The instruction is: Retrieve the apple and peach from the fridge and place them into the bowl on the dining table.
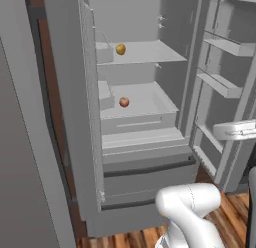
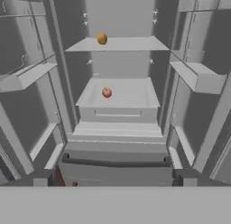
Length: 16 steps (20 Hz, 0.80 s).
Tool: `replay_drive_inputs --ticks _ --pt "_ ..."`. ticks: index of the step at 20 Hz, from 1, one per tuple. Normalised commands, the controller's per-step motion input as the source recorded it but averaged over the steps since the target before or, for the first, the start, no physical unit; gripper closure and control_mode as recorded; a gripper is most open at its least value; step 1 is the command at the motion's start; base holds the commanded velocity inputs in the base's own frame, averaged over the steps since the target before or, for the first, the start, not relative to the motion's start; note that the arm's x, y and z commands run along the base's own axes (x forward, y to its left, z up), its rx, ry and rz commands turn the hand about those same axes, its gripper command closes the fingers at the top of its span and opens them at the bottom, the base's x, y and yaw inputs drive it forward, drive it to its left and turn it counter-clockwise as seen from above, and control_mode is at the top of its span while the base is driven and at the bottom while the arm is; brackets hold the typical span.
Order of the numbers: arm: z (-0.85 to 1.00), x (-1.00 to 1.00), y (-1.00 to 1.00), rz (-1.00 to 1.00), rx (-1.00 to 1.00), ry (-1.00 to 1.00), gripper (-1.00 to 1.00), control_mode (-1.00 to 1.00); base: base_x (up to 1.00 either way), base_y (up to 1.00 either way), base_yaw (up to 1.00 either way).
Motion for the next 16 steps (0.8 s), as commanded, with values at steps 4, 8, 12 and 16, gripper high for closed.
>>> replay_drive_inputs --ticks 4,8,12,16 --pt "0.0 0.0 0.0 0.0 0.0 0.0 -1.0 1.0 0.97 0.03 0.0" --pt "0.0 0.0 0.0 0.0 0.0 0.0 -1.0 1.0 0.97 0.08 0.0" --pt "0.0 0.0 0.0 0.0 0.0 0.0 -1.0 1.0 1.0 0.15 0.0" --pt "0.0 0.0 0.0 0.0 0.0 0.0 -1.0 1.0 1.0 0.26 0.0"
